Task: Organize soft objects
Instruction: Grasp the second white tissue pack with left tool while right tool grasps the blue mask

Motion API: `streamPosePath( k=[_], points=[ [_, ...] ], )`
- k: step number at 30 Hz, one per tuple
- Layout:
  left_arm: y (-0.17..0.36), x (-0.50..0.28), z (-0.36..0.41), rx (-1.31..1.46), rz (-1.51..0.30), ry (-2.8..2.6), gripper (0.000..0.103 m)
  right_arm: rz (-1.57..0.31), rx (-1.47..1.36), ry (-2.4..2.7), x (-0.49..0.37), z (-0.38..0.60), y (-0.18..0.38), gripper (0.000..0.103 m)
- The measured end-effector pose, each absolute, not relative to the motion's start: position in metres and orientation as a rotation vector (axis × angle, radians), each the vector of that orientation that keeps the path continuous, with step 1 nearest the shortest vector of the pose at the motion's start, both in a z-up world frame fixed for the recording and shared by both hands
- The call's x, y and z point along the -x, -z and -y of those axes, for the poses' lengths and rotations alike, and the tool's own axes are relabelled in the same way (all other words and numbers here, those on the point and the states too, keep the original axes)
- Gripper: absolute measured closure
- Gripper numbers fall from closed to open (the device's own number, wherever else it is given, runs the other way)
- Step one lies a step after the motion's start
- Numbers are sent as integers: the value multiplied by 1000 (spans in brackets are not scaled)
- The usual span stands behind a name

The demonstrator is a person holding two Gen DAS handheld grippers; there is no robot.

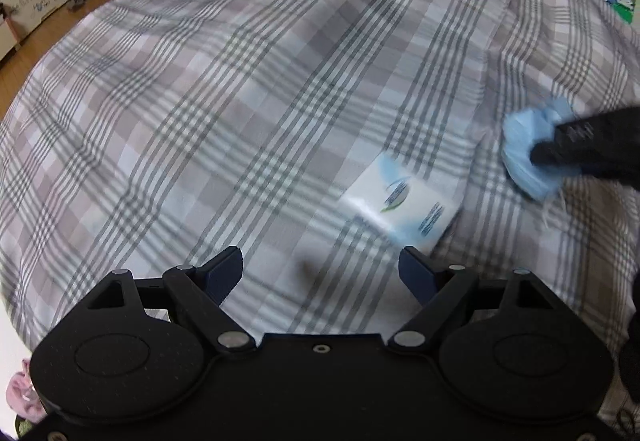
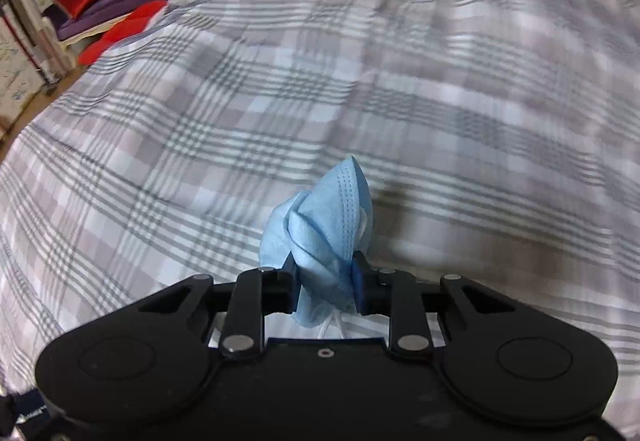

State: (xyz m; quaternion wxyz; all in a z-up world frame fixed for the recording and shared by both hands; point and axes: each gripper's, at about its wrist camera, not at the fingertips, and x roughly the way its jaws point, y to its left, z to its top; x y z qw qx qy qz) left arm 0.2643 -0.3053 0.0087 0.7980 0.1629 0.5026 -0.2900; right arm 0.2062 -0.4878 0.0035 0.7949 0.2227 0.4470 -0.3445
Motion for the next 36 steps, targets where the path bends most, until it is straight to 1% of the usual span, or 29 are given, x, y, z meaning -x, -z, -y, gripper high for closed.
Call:
streamPosePath(
  k=[4,10,13,16,20,24,26,31,36],
  points=[
    [-8,-264,318,-325,-1070,645,22,-939,-526,772,-168,487,-17,78],
    [-3,-259,331,-358,-1028,647,21,-873,-618,849,-110,474,-15,78],
    [-1,-255,335,-380,-1013,657,18,-841,-653,897,-92,467,-7,78],
    [-1,-253,341,-402,-981,666,17,-802,-637,943,-85,464,-3,78],
    [5,-255,352,-433,-964,675,16,-757,-511,996,-85,457,-2,78],
    [17,-256,363,-502,-955,709,14,-754,-532,949,-80,457,7,77],
    [23,-258,367,-510,-969,725,12,-768,-527,932,-82,456,11,77],
    [39,-268,377,-477,-1041,731,12,-773,-529,882,-86,451,12,77],
    [53,-274,381,-451,-1070,720,10,-798,-579,854,-87,455,18,77]
  ],
)
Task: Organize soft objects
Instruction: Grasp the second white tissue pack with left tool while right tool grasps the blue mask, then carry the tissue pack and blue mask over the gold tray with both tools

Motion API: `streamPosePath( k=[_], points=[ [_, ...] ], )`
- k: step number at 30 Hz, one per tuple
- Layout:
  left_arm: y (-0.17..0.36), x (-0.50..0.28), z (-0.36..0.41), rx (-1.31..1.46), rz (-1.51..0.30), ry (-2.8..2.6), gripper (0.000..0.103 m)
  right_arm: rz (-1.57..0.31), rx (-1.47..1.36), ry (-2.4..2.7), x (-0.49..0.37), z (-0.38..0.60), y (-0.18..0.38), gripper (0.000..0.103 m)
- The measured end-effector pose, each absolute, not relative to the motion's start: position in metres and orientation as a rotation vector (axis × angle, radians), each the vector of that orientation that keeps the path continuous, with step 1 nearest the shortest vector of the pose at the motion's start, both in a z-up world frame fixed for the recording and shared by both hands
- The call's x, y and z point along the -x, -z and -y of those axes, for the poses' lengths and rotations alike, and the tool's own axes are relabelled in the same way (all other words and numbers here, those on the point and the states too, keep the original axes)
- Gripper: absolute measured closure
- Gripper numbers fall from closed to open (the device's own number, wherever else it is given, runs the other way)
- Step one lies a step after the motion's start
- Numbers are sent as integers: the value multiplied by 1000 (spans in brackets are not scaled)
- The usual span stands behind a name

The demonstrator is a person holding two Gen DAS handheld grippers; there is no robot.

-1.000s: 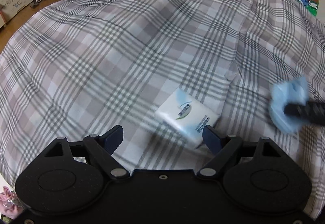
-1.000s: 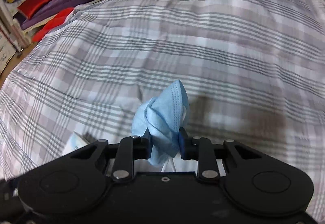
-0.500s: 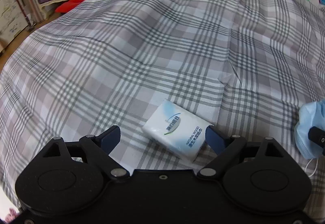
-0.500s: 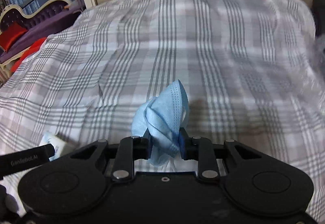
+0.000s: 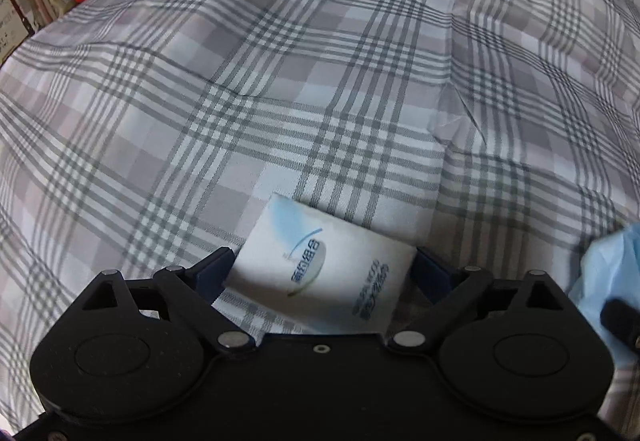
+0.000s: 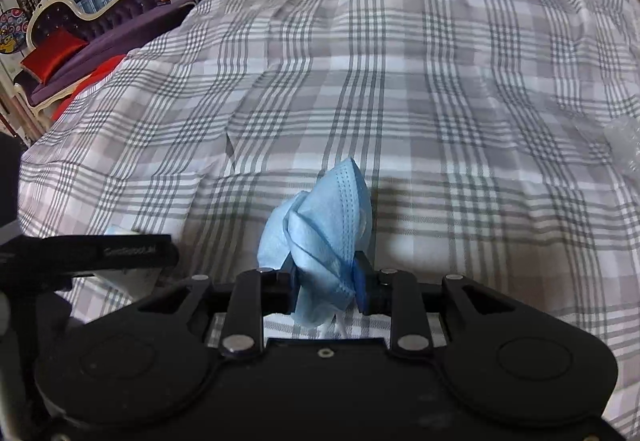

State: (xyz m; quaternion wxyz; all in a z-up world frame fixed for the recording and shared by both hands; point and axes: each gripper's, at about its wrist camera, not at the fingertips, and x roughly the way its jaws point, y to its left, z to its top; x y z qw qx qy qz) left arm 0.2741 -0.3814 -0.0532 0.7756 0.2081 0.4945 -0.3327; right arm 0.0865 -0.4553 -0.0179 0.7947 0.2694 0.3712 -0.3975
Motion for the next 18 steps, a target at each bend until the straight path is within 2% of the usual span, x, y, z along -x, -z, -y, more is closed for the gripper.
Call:
streamPosePath(
  k=[5,11,18],
  points=[
    [55,-284,377,-366,-1122,713,20,-818,-605,844,-89,459,24,77],
    [48,-278,373,-356,-1113,653,21,-825,-581,852,-95,457,28,76],
    [4,-271,350,-317,-1096,579,21,-836,-519,866,-100,453,30,76]
  ],
)
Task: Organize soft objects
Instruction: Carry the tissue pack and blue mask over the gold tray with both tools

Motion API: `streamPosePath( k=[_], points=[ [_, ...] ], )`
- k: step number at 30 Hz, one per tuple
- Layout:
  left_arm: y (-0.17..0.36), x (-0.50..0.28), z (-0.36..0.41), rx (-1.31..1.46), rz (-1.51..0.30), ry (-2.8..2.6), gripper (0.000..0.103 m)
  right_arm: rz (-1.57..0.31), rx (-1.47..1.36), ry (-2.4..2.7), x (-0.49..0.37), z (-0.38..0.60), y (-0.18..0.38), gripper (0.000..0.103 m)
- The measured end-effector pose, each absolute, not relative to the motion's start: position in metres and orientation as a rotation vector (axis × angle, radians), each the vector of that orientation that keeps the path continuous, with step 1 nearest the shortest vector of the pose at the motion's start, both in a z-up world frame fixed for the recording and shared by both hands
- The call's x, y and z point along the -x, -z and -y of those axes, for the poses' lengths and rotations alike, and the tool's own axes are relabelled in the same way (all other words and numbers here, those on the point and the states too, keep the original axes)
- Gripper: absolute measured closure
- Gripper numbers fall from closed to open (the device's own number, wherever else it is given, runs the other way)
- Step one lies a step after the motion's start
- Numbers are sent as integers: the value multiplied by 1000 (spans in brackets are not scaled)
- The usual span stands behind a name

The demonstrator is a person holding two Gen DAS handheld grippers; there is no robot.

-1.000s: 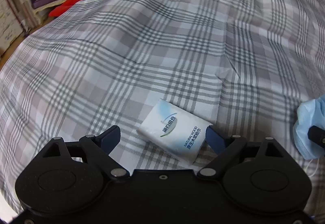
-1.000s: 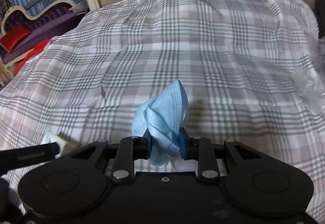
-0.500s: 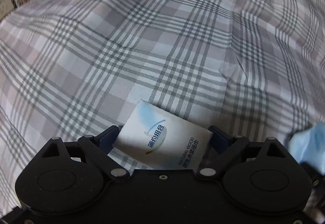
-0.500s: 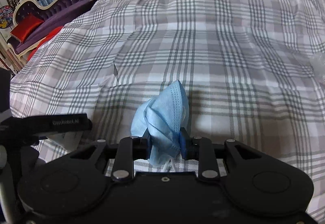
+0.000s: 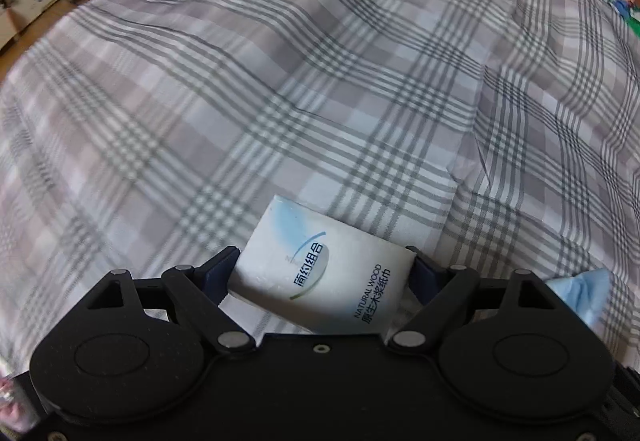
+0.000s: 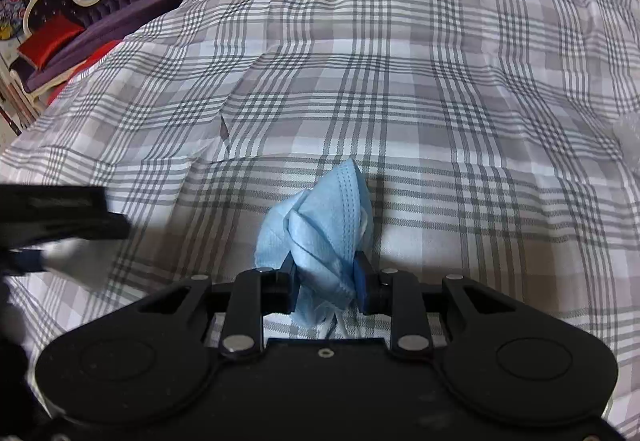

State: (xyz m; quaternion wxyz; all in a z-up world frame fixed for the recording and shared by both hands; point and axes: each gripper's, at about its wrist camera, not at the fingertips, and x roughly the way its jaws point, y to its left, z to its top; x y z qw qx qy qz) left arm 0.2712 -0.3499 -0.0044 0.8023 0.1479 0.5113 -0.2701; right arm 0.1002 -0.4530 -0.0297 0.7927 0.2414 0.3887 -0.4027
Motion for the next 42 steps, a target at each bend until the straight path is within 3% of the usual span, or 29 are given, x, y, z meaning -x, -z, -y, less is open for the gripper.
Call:
streamPosePath(
  k=[16,30,35,42],
  points=[
    [-42,-237,192,-233,-1222,451,21,-857,-417,893,-108,444,31,76],
    [-33,-200,0,-168,-1201,182,21,-845,-314,919,-114,431,29,76],
    [-19,-200,-62,-73,-1215,104,21,-772,-241,915,-113,416,19,76],
    [-9,-213,-105,3,-1215,52,21,-534,-72,795,-107,358,-22,76]
  ],
)
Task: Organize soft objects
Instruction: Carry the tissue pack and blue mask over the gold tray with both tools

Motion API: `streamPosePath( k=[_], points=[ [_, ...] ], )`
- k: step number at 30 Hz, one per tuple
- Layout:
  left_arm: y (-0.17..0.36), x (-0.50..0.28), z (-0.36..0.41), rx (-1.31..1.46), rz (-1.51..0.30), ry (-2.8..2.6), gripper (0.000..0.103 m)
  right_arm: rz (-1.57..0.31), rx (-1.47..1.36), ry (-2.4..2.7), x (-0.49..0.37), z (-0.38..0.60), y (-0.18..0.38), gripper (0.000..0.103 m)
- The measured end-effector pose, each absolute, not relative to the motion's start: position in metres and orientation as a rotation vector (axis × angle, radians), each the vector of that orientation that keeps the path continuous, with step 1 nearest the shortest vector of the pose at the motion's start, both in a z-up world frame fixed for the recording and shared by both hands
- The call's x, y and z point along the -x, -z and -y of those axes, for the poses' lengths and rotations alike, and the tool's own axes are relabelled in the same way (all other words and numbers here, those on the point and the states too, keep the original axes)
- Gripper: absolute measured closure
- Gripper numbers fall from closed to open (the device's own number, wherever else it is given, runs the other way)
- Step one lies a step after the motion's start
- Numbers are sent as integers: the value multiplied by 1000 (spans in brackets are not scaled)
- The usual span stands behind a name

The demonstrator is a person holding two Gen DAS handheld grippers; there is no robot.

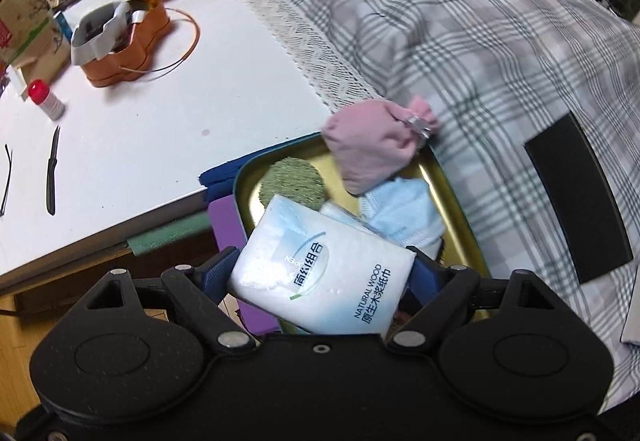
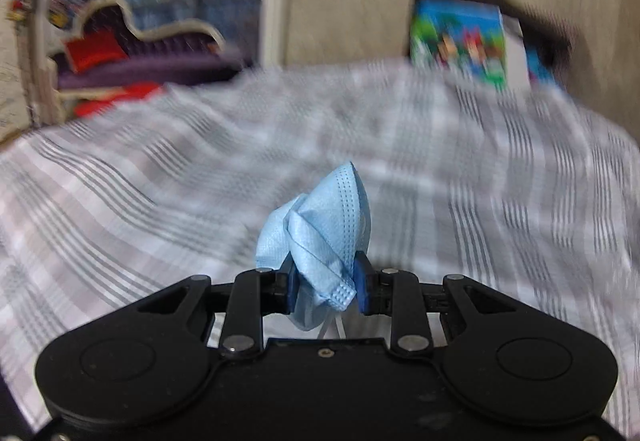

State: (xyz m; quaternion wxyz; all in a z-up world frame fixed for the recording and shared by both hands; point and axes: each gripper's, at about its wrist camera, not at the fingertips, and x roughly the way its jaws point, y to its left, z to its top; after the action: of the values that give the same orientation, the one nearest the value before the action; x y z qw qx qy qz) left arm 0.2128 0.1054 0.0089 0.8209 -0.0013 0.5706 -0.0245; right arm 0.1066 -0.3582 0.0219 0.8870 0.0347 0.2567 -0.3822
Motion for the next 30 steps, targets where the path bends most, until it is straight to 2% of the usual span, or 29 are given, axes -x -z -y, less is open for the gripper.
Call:
streamPosePath(
  k=[5,10,20,30],
  points=[
    [0,-230,-116,27,-1234,29,21,-498,-88,552,-96,296,-62,76],
    [7,-234,-107,34,-1266,67,21,-598,-62,260,-97,224,-74,76],
    [7,-255,-111,50,-1276,-7,21,-894,-38,-132,-113,139,-22,75],
    [26,-250,-95,-12,-1331,-6,20,-1013,16,-307,-102,101,17,75]
  ],
)
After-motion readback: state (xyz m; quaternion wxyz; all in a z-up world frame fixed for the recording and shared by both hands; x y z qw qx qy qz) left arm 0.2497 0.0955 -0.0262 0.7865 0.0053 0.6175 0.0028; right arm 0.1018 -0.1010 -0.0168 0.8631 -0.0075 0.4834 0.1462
